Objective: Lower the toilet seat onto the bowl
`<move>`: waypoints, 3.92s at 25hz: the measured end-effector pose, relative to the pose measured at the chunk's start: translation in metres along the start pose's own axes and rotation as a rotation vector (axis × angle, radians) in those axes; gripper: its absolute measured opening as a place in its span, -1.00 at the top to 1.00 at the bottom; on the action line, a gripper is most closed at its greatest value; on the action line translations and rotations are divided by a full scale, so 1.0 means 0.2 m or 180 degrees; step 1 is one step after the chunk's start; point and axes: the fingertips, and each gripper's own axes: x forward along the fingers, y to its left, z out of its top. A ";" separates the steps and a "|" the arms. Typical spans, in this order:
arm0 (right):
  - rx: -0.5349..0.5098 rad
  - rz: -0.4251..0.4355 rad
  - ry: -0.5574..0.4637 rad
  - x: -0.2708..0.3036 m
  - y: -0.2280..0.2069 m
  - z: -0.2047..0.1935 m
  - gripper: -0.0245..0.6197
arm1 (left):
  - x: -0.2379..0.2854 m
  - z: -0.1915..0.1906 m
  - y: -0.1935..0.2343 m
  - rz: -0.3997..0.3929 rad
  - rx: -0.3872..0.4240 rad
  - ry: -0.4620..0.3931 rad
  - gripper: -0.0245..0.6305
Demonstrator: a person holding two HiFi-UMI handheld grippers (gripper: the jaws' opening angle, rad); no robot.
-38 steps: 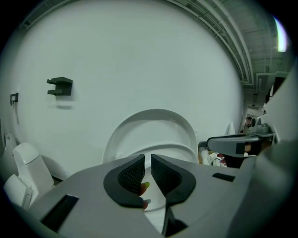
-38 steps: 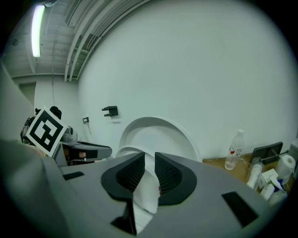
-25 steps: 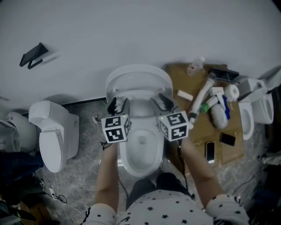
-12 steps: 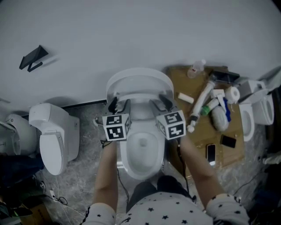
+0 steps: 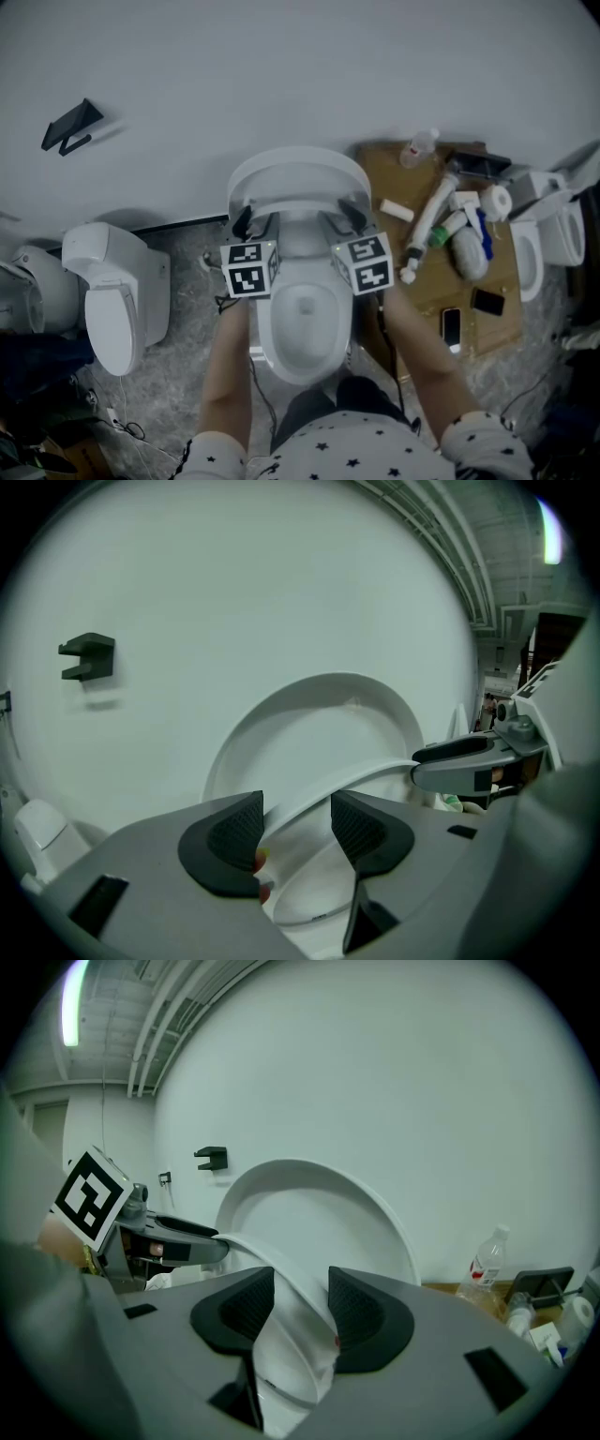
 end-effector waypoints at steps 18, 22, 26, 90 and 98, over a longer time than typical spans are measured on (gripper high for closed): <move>0.0141 -0.0012 -0.0016 -0.05 0.03 0.00 0.38 | -0.05 -0.02 -0.01 -0.0010 -0.0056 -0.0020 0.28; 0.0146 0.0010 -0.0011 -0.09 0.05 -0.02 0.38 | -0.09 -0.04 -0.02 -0.0033 -0.0053 -0.0025 0.28; 0.0138 0.0012 -0.0008 -0.12 0.08 -0.03 0.38 | -0.13 -0.06 -0.04 -0.0040 -0.0042 -0.0032 0.28; -0.0083 -0.0050 0.0218 -0.69 0.52 -0.44 0.34 | -0.75 -0.56 -0.25 -0.0081 0.0224 0.0128 0.26; -0.0076 -0.0086 0.0272 -0.76 0.59 -0.53 0.34 | -0.83 -0.66 -0.27 -0.0115 0.0261 0.0184 0.26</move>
